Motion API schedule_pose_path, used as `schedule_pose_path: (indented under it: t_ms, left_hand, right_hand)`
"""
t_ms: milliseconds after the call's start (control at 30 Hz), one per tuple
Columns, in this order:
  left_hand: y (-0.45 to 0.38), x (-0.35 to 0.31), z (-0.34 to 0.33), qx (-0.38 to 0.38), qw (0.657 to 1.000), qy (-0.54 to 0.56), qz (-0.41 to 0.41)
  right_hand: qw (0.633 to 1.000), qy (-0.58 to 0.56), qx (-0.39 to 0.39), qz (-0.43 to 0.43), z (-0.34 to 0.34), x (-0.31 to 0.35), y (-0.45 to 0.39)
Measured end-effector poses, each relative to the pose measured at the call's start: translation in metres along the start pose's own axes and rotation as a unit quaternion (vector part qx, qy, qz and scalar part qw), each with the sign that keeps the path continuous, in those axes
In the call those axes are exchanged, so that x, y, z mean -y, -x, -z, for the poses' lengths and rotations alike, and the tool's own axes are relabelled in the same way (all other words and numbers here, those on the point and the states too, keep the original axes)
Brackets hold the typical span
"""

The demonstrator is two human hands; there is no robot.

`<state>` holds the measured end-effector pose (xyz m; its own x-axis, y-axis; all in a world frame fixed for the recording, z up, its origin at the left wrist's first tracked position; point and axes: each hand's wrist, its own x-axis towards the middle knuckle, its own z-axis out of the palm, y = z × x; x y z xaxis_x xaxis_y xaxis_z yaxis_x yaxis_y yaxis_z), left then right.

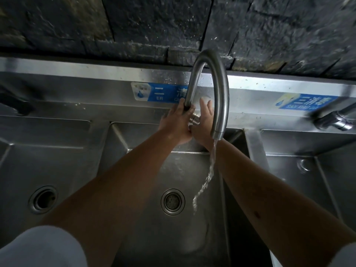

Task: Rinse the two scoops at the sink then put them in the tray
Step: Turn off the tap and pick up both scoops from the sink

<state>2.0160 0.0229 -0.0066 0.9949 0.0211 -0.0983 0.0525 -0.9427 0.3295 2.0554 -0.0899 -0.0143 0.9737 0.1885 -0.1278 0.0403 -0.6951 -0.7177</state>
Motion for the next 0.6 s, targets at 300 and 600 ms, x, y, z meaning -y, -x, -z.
schedule_pose_path:
  t_ms: [300, 600]
  left_hand:
    - [0.032, -0.022, 0.008, 0.05, 0.998, 0.04, 0.02]
    - [0.149, -0.035, -0.003, 0.054, 0.998, -0.023, -0.004]
  right_hand:
    - [0.949, 0.272, 0.138, 0.077, 0.053, 0.006, 0.037]
    - [0.958, 0.251, 0.127, 0.056, 0.049, -0.034, 0.162]
